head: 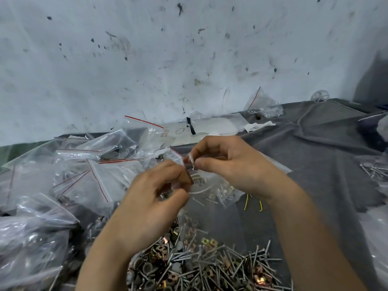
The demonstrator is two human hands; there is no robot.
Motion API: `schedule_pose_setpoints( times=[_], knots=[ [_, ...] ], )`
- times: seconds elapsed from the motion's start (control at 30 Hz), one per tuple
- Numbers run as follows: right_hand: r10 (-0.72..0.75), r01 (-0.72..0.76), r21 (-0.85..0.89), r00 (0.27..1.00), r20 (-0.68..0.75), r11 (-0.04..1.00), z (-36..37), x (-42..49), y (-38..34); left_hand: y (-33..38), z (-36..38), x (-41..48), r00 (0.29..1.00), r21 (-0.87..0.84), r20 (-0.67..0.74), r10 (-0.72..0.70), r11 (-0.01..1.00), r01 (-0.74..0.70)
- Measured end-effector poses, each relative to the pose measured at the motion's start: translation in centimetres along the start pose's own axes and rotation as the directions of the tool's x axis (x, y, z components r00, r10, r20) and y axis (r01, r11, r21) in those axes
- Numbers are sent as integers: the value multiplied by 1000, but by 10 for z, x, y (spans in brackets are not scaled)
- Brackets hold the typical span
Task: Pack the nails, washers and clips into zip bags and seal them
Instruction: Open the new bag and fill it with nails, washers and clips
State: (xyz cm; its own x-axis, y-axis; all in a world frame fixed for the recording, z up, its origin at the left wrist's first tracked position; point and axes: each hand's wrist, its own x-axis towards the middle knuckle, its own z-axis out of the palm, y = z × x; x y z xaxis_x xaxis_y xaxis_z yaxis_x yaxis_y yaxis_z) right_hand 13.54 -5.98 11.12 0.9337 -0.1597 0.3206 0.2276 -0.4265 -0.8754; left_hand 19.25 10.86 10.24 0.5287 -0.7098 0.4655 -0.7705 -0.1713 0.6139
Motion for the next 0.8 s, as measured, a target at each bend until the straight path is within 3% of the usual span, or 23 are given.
schedule_pose_setpoints(
  times=[0.17, 0.27, 0.4, 0.5, 0.6, 0.8],
  knots=[
    [14, 7, 161, 992, -128, 987, -8, 3, 9, 1, -2, 1, 996, -20, -86, -15, 1000, 13],
    [117, -73, 210, 971, -207, 975, -7, 11, 29, 0, -3, 0, 992, -31, -122, -16, 999, 12],
    [311, -322, -217, 947, -83, 922, 9, 20, 73, -2, -3, 0, 985, -57, -172, -11, 998, 2],
    [443, -348, -492, 892, 88, 798, 32, 26, 103, -3, -2, 0, 982, -72, -187, -10, 997, -3],
    [518, -327, -595, 836, 180, 734, 53, 32, 119, -4, -3, 0, 982, -82, -190, -24, 997, 8],
    [570, -330, -658, 800, 185, 677, 58, 36, 127, -7, -4, -1, 980, -102, -198, -37, 995, 17]
  ],
)
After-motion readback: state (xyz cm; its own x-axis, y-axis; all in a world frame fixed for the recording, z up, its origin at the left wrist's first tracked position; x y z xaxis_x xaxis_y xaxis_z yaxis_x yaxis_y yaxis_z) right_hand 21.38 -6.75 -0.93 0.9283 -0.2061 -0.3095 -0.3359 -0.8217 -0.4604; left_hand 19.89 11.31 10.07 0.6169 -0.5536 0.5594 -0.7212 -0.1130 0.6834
